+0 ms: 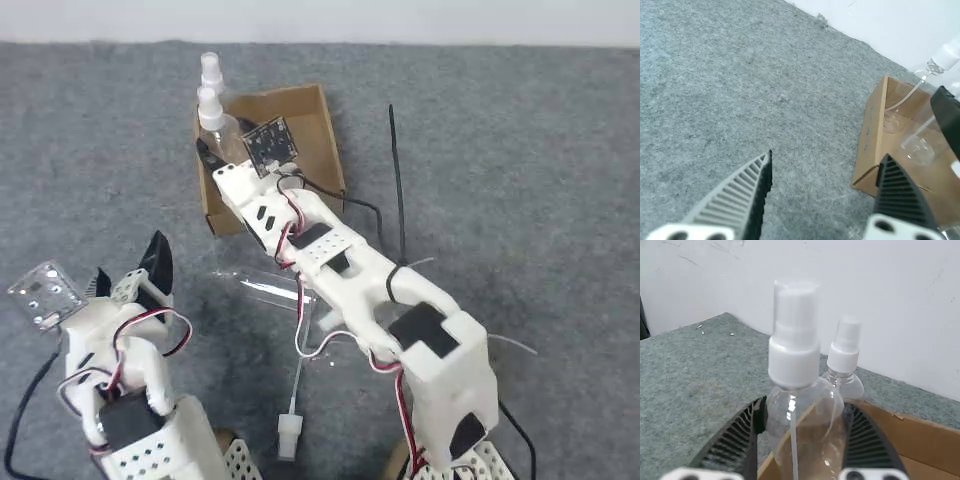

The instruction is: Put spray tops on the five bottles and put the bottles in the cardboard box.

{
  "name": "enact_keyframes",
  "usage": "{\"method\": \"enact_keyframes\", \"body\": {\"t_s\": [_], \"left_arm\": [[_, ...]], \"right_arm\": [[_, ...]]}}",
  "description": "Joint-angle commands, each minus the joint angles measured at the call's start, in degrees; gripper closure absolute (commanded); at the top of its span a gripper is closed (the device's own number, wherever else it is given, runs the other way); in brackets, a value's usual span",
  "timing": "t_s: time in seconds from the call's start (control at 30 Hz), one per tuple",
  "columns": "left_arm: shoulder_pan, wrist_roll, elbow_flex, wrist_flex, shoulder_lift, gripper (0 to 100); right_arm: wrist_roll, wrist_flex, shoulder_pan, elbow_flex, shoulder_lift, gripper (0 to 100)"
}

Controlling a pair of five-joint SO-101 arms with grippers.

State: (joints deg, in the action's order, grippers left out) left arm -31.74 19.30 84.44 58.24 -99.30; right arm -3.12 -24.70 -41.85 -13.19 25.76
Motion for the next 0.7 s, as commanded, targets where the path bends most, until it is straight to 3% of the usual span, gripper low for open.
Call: {"method": "enact_keyframes", "body": {"t_s": [0.0,0.4,0.67], "left_arm": [[-0.2,0.9,-0.5,-1.7,-0.8,69],[0.0,0.9,-0.4,-1.7,-0.8,69],[0.0,0.9,-0.4,-1.7,-0.8,69]], "right_arm": [[-0.7,-1.5,-0.1,6.6,0.3,91.8],[-0.7,-1.7,0.0,12.0,7.6,91.8],[-0.3,-14.8,0.0,12.3,13.9,91.8]]}}
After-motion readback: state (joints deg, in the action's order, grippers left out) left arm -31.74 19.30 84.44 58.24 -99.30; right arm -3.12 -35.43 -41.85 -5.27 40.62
